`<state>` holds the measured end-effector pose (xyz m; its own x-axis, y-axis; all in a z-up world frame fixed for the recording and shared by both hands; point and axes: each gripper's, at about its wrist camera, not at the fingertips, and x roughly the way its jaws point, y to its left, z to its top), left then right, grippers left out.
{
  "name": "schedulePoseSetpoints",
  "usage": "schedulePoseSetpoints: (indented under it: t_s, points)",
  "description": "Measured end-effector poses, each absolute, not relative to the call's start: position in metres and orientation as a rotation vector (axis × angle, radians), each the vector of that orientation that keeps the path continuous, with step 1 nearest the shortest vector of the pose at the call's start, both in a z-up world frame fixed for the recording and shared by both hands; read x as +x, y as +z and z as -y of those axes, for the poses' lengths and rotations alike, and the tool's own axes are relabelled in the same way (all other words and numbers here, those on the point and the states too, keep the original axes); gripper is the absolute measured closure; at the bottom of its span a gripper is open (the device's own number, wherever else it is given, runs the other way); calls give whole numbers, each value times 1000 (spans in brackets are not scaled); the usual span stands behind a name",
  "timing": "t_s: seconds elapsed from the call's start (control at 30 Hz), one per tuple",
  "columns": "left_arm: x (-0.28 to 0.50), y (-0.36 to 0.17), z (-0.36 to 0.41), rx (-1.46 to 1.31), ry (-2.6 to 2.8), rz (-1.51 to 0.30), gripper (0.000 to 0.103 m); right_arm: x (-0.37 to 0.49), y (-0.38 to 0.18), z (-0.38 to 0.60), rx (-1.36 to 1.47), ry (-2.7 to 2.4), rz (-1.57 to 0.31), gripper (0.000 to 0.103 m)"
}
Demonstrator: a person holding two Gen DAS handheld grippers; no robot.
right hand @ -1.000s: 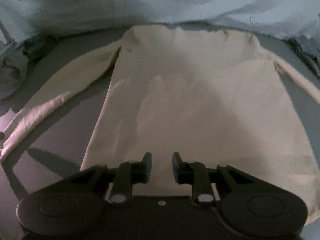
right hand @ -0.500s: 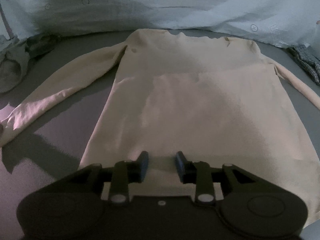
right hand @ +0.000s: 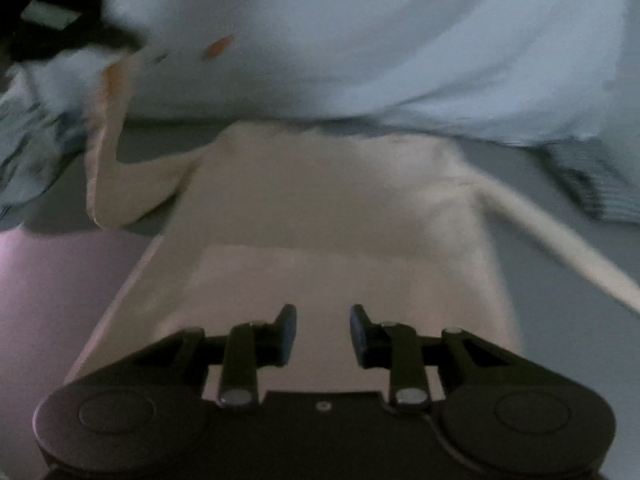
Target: Fold clothes
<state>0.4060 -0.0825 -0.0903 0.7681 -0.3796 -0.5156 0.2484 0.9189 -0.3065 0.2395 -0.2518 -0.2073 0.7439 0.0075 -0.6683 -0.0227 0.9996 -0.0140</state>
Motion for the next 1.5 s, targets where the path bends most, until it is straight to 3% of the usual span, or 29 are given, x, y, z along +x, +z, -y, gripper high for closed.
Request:
schedulePoseSetpoints:
  t_s: [0.1,0.13,0.2,0.27,0.37,0.4,0.67,0.73,0.87,1.0,1.03,1.07,1.1,1.13,1.17,1.2,1.33,1.5]
  points:
    - [403,-80,187,-177,-550,-625,91,229,-201,304,15,-88,-715,72]
    - [401,-82,217,-153,-596,-642,77,225,-202,321,32,-123,-724,71]
    - [397,-92,264,-101,-665,-723,60,218,-204,354,68,-188,-748,66]
    - [386,-101,279,-105,-708,-750,57,212,-211,382,97,-228,-792,63]
    - [368,-118,264,-69,-672,-753,35,209,-223,415,147,-265,-834,59]
    - [365,-125,251,-47,-613,-756,34,211,-226,426,175,-265,-843,59]
    - [333,-199,110,48,93,-932,34,280,-234,459,226,-147,-840,49]
    - [322,-217,85,-36,177,-999,34,302,-239,460,269,-70,-844,45]
    - [313,-240,74,-54,263,-1037,34,348,-255,459,345,8,-867,36]
    - [300,-256,76,-2,296,-998,36,367,-250,452,298,34,-872,33]
    - [295,-256,76,-23,299,-986,43,371,-248,450,282,41,-872,36]
    - [289,-256,76,-53,303,-975,47,375,-246,448,267,48,-872,47]
    - [287,-256,76,-96,302,-972,59,378,-244,446,252,54,-872,59]
    - [289,-257,76,-125,295,-970,72,382,-242,444,237,61,-872,79]
    - [290,-257,79,-137,290,-970,80,385,-239,442,222,68,-872,96]
    - [293,-258,82,-130,290,-972,93,389,-237,440,207,74,-872,102]
    - [298,-258,101,-10,294,-974,98,403,-225,435,154,92,-859,103]
    - [290,-217,116,75,201,-897,98,408,-158,488,145,-33,-655,103]
